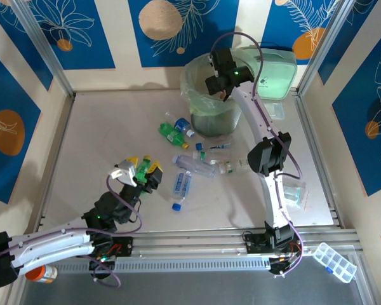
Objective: Put the plastic bottles in the bin
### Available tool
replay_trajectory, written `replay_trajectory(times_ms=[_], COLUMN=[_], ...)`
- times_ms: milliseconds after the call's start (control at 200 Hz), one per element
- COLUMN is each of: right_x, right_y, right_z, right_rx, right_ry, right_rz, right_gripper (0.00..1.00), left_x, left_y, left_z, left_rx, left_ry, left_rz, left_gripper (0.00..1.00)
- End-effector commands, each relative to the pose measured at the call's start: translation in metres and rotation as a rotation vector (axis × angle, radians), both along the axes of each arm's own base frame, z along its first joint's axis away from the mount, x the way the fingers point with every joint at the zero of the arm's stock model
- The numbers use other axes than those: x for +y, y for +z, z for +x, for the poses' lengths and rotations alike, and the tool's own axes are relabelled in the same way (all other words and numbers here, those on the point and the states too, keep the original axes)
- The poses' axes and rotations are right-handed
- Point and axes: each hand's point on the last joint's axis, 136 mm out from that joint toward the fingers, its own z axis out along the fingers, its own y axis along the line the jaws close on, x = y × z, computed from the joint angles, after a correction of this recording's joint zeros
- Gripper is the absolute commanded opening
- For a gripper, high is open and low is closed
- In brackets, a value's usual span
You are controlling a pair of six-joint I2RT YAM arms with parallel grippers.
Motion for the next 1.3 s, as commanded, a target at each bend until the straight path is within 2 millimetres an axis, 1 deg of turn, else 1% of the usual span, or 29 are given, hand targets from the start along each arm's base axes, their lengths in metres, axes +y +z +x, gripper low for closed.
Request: replay_trajectory(times_ms=[0,125,195,290,345,415,475,590,670,730,820,895,950,1025,1085,1151,1206,1221,1266,1286,1296], right_x=[0.001,0.004,0.004,0.005,0.004,0.001,-0.001,-0.003,-0.005,-0.006,-0.005,-0.005,-0.005,-0.005,-0.004,-0.002,0.002,0.003,0.008,0.011,0.012], right_y=[0.069,0.095,0.104,0.108,0.104,0.091,0.077,0.046,0.022,0.005,-0.020,-0.035,-0.037,-0.030,-0.015,0.010,0.037,0.042,0.064,0.070,0.076], right_z=[-0.026,-0.043,-0.050,-0.053,-0.050,-0.042,-0.034,-0.017,-0.006,0.001,0.007,0.011,0.012,0.011,0.007,-0.001,-0.011,-0.013,-0.025,-0.029,-0.033], right_rx=[-0.109,-0.146,-0.167,-0.177,-0.169,-0.142,-0.113,-0.050,-0.009,0.023,0.067,0.092,0.096,0.084,0.062,0.024,-0.023,-0.031,-0.070,-0.080,-0.092], right_ry=[0.014,0.028,0.027,0.030,0.023,0.000,-0.021,-0.050,-0.073,-0.082,-0.087,-0.091,-0.092,-0.091,-0.088,-0.075,-0.055,-0.051,-0.031,-0.021,-0.015], right_rz=[0.096,0.140,0.155,0.198,0.218,0.229,0.235,0.252,0.252,0.256,0.244,0.234,0.231,0.235,0.247,0.262,0.274,0.276,0.284,0.284,0.286], right_gripper=[0.85,0.78,0.73,0.61,0.53,0.46,0.38,0.30,0.28,0.27,0.27,0.26,0.25,0.25,0.25,0.25,0.26,0.27,0.31,0.32,0.33], left_x=[0.005,0.008,0.011,0.016,0.018,0.020,0.021,0.024,0.031,0.040,0.052,0.057,0.057,0.057,0.057,0.056,0.057,0.057,0.057,0.057,0.058], left_y=[0.014,0.014,0.014,0.014,0.015,0.016,0.016,0.016,0.019,0.020,0.017,0.015,0.015,0.014,0.013,0.013,0.012,0.012,0.012,0.012,0.012], left_z=[-0.001,0.000,0.000,0.000,0.000,0.000,0.000,0.001,0.001,0.000,0.000,0.002,0.003,0.005,0.006,0.007,0.007,0.007,0.008,0.008,0.008], left_rx=[-0.030,-0.030,-0.029,-0.027,-0.029,-0.031,-0.034,-0.042,-0.046,-0.041,-0.034,-0.024,-0.020,-0.011,-0.008,-0.007,-0.006,-0.005,-0.003,-0.001,0.000], left_ry=[0.020,0.037,0.051,0.066,0.072,0.079,0.086,0.106,0.135,0.168,0.222,0.259,0.270,0.288,0.297,0.301,0.307,0.309,0.316,0.321,0.323], left_rz=[-0.030,-0.026,-0.030,-0.038,-0.042,-0.044,-0.039,-0.023,-0.026,-0.041,-0.060,-0.057,-0.045,-0.030,-0.021,-0.010,-0.003,-0.002,0.004,0.010,0.012], left_gripper=[0.83,0.83,0.82,0.80,0.77,0.75,0.73,0.67,0.65,0.63,0.63,0.65,0.68,0.70,0.72,0.73,0.74,0.75,0.75,0.77,0.78])
